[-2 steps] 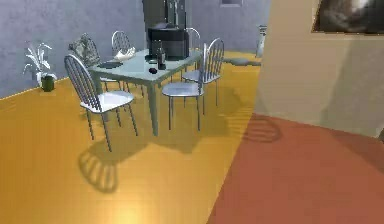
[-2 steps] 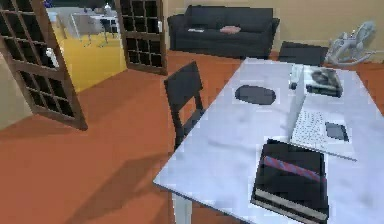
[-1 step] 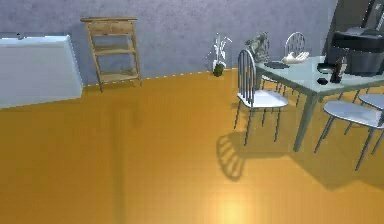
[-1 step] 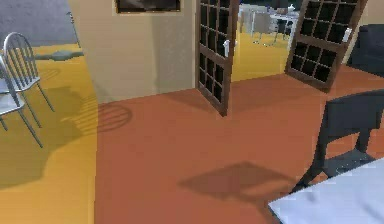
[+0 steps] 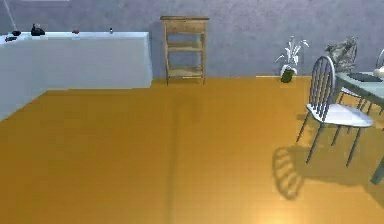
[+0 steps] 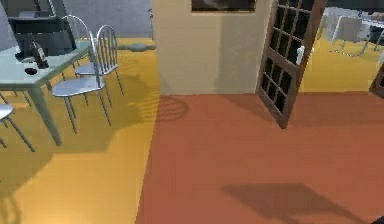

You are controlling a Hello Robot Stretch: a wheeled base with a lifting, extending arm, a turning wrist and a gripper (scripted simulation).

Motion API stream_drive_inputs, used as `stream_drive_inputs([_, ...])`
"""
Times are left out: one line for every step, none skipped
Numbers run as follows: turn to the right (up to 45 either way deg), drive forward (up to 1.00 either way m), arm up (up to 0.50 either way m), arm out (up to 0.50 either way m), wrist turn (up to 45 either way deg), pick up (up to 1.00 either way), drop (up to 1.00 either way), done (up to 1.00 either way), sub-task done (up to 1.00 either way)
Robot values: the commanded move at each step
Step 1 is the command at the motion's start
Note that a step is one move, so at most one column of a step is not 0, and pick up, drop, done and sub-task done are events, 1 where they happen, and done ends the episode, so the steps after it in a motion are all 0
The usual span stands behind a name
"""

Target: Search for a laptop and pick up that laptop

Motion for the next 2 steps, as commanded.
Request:
stream_drive_inputs([0.0,0.05,0.00,0.00,0.0,0.00,0.00,0.00,0.00])
stream_drive_inputs([-45.0,0.00,0.00,0.00,0.0,0.00,0.00,0.00,0.00])
